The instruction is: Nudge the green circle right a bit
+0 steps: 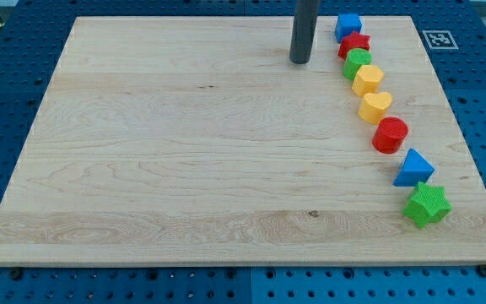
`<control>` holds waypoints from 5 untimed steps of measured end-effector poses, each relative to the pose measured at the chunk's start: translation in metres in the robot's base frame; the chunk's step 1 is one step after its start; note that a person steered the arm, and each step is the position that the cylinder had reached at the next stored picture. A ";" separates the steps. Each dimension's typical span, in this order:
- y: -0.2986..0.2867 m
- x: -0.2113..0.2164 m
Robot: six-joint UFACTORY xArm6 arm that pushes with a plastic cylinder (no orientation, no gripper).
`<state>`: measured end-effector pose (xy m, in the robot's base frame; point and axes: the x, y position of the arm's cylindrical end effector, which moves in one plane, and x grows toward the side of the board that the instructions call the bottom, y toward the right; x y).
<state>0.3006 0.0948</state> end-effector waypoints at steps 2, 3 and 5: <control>0.024 0.007; 0.029 0.011; 0.044 0.012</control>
<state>0.3125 0.1393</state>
